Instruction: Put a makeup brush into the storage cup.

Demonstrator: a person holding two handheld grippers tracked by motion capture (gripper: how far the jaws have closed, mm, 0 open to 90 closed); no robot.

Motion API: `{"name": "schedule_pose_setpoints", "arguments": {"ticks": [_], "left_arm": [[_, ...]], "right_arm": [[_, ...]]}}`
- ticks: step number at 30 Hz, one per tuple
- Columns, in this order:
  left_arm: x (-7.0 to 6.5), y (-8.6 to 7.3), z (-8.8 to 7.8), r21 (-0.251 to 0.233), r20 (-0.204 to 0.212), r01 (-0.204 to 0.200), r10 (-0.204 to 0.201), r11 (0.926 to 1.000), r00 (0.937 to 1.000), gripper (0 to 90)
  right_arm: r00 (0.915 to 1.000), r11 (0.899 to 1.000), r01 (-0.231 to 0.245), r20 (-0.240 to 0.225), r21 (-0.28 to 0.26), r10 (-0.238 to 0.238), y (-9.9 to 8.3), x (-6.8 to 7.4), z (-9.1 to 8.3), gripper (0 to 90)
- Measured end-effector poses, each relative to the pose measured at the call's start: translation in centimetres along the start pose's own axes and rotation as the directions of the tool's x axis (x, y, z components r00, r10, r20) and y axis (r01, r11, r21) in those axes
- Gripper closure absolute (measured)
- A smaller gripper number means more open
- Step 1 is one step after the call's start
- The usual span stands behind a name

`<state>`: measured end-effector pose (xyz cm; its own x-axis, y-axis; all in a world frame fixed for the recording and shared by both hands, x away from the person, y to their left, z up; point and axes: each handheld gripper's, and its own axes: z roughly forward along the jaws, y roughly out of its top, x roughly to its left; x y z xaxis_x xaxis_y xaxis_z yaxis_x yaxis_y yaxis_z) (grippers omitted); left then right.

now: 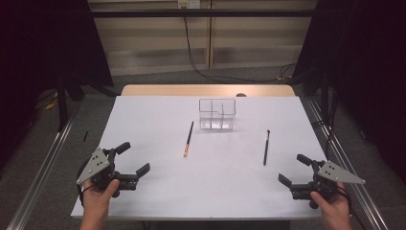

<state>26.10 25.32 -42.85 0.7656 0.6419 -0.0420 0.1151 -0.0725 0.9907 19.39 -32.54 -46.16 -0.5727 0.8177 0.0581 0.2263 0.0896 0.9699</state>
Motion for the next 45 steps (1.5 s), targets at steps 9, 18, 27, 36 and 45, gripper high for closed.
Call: {"name": "schedule_pose_setpoints", "arguments": {"ticks": [9,18,27,36,45], "left_arm": [[0.3,0.8,2.1,0.004,-0.004,-0.018,0.018,0.9998,0.9998,0.0],[0.7,1.6,4.7,-0.02,0.003,-0.017,0.017,0.9996,0.9999,0.0],[1.0,2.3,7.5,-0.046,0.012,-0.006,0.007,0.9989,0.9999,0.0],[1.2,1.9,9.6,-0.04,0.022,0.007,-0.006,0.9992,0.9997,0.0],[1.7,1.2,11.5,-0.025,0.015,0.013,-0.013,0.9996,0.9998,0.0]], "right_arm": [[1.0,1.0,0.002,-0.005,-0.002,-0.002,0.0,0.2,0.0,0.0],[1.0,1.0,-0.002,-0.004,-0.001,0.002,0.0,0.2,0.0,0.0],[1.0,1.0,-0.005,-0.008,-0.001,0.005,0.0,0.2,0.0,0.0],[0.9999,1.0,-0.004,-0.011,0.0,0.004,0.0,0.2,0.0,0.0],[0.9999,1.0,-0.006,-0.012,0.001,0.006,0.0,0.2,0.1,0.0]]}}
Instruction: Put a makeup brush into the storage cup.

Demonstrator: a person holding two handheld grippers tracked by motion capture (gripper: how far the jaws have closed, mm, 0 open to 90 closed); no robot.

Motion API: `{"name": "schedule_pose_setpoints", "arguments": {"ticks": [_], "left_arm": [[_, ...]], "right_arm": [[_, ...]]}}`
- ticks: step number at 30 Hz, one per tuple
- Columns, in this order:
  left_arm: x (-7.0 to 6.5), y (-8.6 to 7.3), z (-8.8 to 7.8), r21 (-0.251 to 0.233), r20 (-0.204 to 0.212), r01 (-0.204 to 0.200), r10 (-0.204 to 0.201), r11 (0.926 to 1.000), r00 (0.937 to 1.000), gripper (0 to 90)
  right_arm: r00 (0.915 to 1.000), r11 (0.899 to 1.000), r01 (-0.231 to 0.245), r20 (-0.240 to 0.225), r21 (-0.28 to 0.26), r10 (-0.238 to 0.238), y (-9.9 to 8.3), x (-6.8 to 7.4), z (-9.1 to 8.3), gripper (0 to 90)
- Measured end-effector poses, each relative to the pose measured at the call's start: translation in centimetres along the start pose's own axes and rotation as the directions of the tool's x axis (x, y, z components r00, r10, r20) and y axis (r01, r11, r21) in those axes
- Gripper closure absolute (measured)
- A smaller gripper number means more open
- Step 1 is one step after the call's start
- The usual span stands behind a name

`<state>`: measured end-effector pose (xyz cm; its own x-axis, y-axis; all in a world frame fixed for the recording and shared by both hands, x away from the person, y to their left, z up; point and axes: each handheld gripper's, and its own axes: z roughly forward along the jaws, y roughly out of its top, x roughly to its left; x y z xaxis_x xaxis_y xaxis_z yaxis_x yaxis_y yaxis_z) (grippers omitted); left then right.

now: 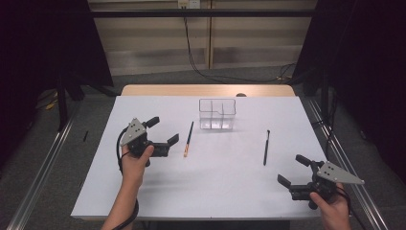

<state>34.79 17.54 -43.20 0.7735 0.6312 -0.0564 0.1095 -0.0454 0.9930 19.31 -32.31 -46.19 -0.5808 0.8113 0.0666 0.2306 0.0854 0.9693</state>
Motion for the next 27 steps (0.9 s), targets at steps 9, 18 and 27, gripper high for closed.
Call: {"name": "schedule_pose_setpoints", "arguments": {"ticks": [9,18,27], "left_arm": [[0.7,-0.1,2.1,-0.02,-0.018,0.024,-0.024,0.9995,0.9996,0.0],[1.6,0.3,5.0,-0.027,-0.02,0.028,-0.028,0.9993,0.9994,0.0],[1.9,0.5,6.6,0.003,-0.013,0.029,-0.029,0.9996,0.9995,0.0]], "right_arm": [[1.0,1.0,-0.001,-0.006,-0.002,0.001,0.0,0.0,0.1,0.0],[0.9998,1.0,-0.018,-0.011,-0.006,0.018,-0.2,-0.4,0.2,0.0],[0.9996,1.0,-0.023,-0.017,-0.004,0.023,-0.3,-0.5,0.4,0.0]]}}
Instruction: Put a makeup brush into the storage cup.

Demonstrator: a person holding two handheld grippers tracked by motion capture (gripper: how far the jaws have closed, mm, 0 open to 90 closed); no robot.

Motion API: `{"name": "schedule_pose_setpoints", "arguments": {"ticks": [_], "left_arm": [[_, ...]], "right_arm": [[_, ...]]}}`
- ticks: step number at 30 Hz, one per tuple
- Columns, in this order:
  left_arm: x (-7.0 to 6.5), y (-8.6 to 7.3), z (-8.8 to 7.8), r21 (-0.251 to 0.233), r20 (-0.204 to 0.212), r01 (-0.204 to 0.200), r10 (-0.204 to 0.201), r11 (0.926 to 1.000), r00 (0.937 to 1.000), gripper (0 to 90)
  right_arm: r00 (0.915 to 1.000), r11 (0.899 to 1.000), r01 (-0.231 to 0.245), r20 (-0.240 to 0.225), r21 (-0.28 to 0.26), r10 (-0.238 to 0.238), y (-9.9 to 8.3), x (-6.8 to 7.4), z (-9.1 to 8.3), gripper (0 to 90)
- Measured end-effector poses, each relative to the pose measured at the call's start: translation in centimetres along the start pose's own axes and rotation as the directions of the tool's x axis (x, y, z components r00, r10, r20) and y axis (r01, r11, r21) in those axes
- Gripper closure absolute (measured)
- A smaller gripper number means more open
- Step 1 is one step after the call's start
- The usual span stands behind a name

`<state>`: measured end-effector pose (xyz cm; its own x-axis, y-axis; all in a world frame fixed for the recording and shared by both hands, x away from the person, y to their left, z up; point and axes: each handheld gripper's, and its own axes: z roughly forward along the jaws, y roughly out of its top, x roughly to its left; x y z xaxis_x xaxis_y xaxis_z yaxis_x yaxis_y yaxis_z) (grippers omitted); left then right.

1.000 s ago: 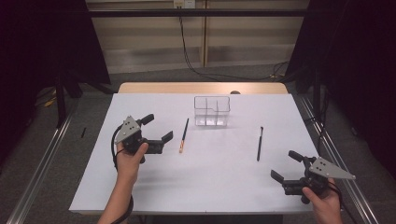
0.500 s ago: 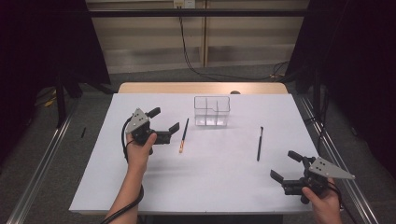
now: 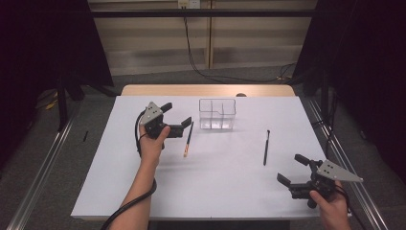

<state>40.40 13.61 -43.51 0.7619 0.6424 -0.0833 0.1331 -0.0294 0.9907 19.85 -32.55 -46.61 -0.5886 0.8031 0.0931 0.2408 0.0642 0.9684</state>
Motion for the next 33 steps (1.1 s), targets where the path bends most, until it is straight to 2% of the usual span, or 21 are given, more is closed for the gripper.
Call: {"name": "schedule_pose_setpoints", "arguments": {"ticks": [4,9,11,15,16,17,18,19,20,24,27,30,32,33], "left_arm": [[0.1,0.1,0.2,0.009,0.005,0.001,-0.001,1.0,1.0,0.0],[0.2,0.4,0.4,0.047,-0.007,0.013,-0.013,0.9988,0.9999,0.0],[0.2,0.6,0.6,0.082,-0.01,0.001,0.0,0.9966,1.0,0.0],[0.2,1.0,0.9,0.131,-0.02,0.013,-0.011,0.9912,0.9998,0.0],[0.2,1.1,1.1,0.148,-0.032,0.024,-0.02,0.9887,0.9993,0.0],[0.3,1.2,1.1,0.167,-0.03,0.017,-0.012,0.9859,0.9995,0.0],[0.3,1.2,1.3,0.173,-0.032,0.031,-0.026,0.9844,0.9992,0.0],[0.3,1.3,1.3,0.189,-0.036,0.025,-0.019,0.9817,0.9992,0.0],[0.3,1.4,1.5,0.214,-0.044,0.026,-0.017,0.9765,0.9989,0.0],[0.4,1.8,1.8,0.255,-0.051,0.039,-0.026,0.9661,0.9984,0.0],[0.5,2.1,2.0,0.291,-0.065,0.054,-0.037,0.9551,0.9972,0.0],[0.4,2.4,2.3,0.346,-0.075,0.061,-0.038,0.9361,0.9965,0.0],[0.4,2.6,2.5,0.385,-0.084,0.082,-0.053,0.9194,0.995,0.0],[0.4,2.6,2.6,0.407,-0.089,0.081,-0.049,0.9097,0.9949,0.0]], "right_arm": [[1.0,1.0,0.002,0.0,0.001,-0.002,0.0,0.0,0.1,0.0],[1.0,1.0,0.005,-0.001,0.002,-0.005,0.0,0.0,0.1,0.0],[1.0,1.0,0.007,-0.001,0.003,-0.007,0.0,0.1,0.1,0.0],[1.0,1.0,0.006,-0.002,0.003,-0.006,0.0,0.1,0.1,0.0],[1.0,1.0,0.007,-0.002,0.003,-0.007,0.0,0.1,0.1,0.0],[1.0,1.0,0.007,-0.001,0.003,-0.007,0.0,0.1,0.1,0.0],[1.0,1.0,0.006,-0.001,0.003,-0.006,0.0,0.1,0.1,0.0],[1.0,1.0,0.006,-0.001,0.003,-0.006,0.0,0.1,0.1,0.0],[1.0,1.0,0.006,0.0,0.003,-0.006,0.0,0.1,0.1,0.0],[1.0,1.0,0.006,0.0,0.003,-0.006,0.0,0.0,0.1,0.0],[1.0,1.0,0.002,-0.002,0.003,-0.002,0.0,0.0,0.0,0.0],[1.0,1.0,0.002,-0.001,0.004,-0.002,0.0,0.0,0.1,0.0],[1.0,1.0,0.003,-0.002,0.005,-0.003,0.0,0.0,0.1,0.0],[1.0,1.0,0.001,-0.001,0.007,-0.001,0.0,0.0,0.1,0.0]]}}
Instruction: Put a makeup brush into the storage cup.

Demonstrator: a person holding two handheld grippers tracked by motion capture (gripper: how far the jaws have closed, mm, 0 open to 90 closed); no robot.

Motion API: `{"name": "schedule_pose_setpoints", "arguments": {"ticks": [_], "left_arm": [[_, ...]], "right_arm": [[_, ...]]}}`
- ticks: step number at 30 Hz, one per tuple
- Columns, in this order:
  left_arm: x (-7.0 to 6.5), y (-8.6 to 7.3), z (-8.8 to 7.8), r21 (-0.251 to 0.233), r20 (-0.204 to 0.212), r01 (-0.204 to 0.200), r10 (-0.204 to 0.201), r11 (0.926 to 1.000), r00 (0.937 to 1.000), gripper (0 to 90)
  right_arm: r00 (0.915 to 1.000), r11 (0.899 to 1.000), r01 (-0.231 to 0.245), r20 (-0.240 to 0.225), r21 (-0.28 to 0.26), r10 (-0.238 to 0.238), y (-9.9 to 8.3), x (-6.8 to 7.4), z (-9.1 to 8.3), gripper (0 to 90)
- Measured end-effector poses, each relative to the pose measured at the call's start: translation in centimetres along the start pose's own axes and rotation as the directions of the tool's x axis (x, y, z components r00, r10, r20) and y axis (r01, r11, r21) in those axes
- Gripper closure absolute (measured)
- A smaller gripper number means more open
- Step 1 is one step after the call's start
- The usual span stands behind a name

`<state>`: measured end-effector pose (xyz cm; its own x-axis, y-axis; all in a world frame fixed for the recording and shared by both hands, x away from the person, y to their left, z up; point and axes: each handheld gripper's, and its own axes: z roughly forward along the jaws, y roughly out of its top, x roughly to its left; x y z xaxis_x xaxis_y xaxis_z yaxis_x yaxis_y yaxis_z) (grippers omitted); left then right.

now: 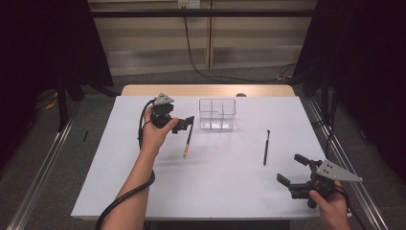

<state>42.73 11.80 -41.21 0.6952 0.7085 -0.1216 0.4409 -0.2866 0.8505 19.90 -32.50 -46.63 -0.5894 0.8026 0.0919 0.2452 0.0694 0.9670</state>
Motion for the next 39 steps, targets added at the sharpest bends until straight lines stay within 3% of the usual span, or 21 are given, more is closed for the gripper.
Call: {"name": "schedule_pose_setpoints", "arguments": {"ticks": [3,8,10,14,24,25,34,36,37,39], "left_arm": [[-0.1,0.2,0.2,0.056,-0.006,0.019,-0.018,0.9982,0.9998,0.0],[-0.3,0.6,0.5,0.14,-0.025,0.017,-0.013,0.99,0.9996,0.0],[-0.3,0.8,0.5,0.184,-0.028,0.005,0.0,0.9829,0.9996,0.0],[-0.5,0.9,0.8,0.251,-0.039,0.026,-0.017,0.9677,0.9991,0.0],[-0.5,1.4,1.3,0.405,-0.076,0.049,-0.02,0.9131,0.9969,0.0],[-0.5,1.4,1.3,0.429,-0.076,0.051,-0.021,0.9017,0.9969,0.0],[-0.9,0.8,2.6,0.536,-0.091,0.078,-0.035,0.8409,0.9952,0.0],[-0.9,0.7,2.7,0.562,-0.089,0.086,-0.043,0.823,0.9951,0.0],[-0.9,0.7,2.8,0.563,-0.092,0.089,-0.045,0.8219,0.9947,0.0],[-0.9,0.7,3.0,0.583,-0.097,0.088,-0.039,0.8079,0.9946,0.0]], "right_arm": [[1.0,1.0,0.003,0.001,0.002,-0.003,0.0,0.0,0.0,0.0],[1.0,1.0,0.001,0.001,0.001,-0.001,0.0,0.0,0.0,0.0],[1.0,1.0,0.001,0.0,-0.001,-0.001,0.0,-0.1,0.0,0.0],[1.0,1.0,-0.001,-0.002,-0.001,0.001,0.0,0.0,0.0,0.0],[1.0,1.0,-0.003,-0.003,0.001,0.003,0.0,0.0,0.0,0.0],[1.0,1.0,-0.003,-0.003,0.001,0.004,0.0,0.0,0.0,0.0],[1.0,1.0,-0.002,-0.004,0.001,0.002,0.0,0.0,0.0,0.0],[1.0,1.0,-0.002,-0.005,0.002,0.002,0.0,0.0,0.0,0.0],[1.0,1.0,-0.002,-0.005,0.002,0.002,0.0,0.0,0.0,0.0],[1.0,1.0,-0.002,-0.005,0.001,0.002,0.0,0.0,0.0,0.0]]}}
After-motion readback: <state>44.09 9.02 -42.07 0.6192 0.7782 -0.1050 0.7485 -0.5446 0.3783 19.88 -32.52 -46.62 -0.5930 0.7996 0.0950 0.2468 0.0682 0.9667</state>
